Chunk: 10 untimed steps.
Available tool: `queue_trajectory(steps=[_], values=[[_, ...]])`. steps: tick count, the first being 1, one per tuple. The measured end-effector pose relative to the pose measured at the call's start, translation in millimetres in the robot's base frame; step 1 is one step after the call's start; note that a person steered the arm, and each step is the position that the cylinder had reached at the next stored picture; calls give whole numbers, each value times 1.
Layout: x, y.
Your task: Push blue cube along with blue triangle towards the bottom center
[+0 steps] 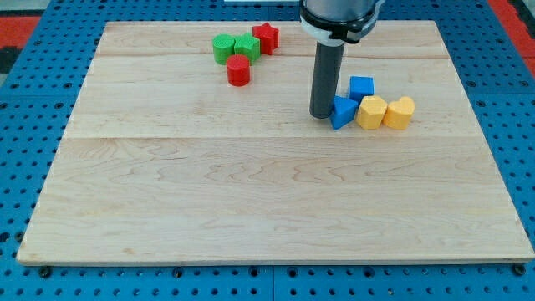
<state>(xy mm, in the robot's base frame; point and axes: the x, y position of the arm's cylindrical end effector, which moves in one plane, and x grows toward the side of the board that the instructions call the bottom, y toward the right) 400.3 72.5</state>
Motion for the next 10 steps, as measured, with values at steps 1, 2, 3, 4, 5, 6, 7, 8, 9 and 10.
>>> queue_trajectory(steps=[1, 2, 3, 4, 5, 6, 7, 8, 9, 10], values=[[0, 0], [40, -4], [86, 41], [81, 56], [79, 84], [54, 180], [-25, 218], [-101, 210], [-118, 140], [-139, 72]])
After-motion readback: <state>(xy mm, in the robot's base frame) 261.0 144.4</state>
